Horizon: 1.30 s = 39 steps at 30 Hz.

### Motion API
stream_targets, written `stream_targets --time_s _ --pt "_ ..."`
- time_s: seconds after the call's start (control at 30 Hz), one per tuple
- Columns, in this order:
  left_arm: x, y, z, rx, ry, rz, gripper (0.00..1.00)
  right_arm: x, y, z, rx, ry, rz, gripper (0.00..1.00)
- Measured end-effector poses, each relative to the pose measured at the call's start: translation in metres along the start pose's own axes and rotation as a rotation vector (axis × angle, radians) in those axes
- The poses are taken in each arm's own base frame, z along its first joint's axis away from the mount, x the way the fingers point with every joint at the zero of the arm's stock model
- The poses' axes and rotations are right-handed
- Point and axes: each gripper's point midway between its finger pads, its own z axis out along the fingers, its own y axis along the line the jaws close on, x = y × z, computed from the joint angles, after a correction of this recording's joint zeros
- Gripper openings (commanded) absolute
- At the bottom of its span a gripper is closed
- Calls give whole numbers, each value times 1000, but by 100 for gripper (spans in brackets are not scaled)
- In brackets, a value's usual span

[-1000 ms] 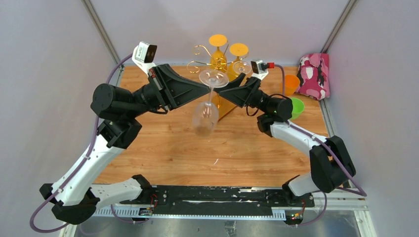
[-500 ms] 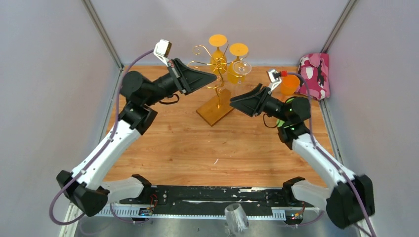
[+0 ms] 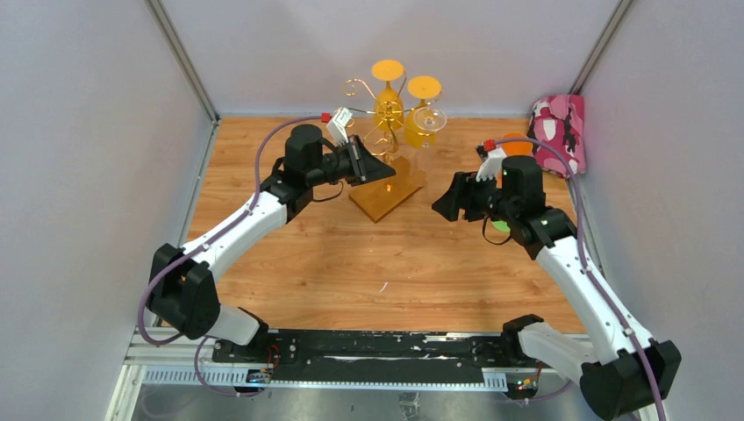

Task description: Take the wine glass off the wine glass rack

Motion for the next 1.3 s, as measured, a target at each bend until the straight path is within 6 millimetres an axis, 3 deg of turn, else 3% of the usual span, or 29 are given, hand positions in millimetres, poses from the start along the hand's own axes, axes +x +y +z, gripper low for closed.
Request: stream_targets --time_s 0.1,0.17,0.3,0.5,0.63,0.73,0.93,1.03,1.1,1.3 --pt "4 24 4 -85 29 45 0 32 -26 12 84 132 22 75" --pt "5 40 4 -167 49 79 0 41 -37 16 125 170 18 76" --pt "-5 58 -6 -301 34 166 0 41 -51 23 183 194 -4 77" --pt "-11 58 -23 -371 12 231 0 25 -58 24 242 163 -57 76" --pt "-10 53 -35 -393 11 238 1 -9 -48 15 249 66 -94 74" --pt "-14 44 -51 -425 -17 266 1 -48 -37 1 256 -79 -121 67" --pt "-51 11 -107 -575 -246 393 4 -123 -8 -13 177 -331 -87 52" --pt "-68 -3 -142 -630 -378 426 7 -162 -4 -4 99 -407 -22 48" --pt "-73 -8 -158 -649 -435 439 7 -177 -9 8 58 -432 30 46" --pt "-77 -2 -174 -716 -477 458 7 -173 -39 59 -39 -372 218 45"
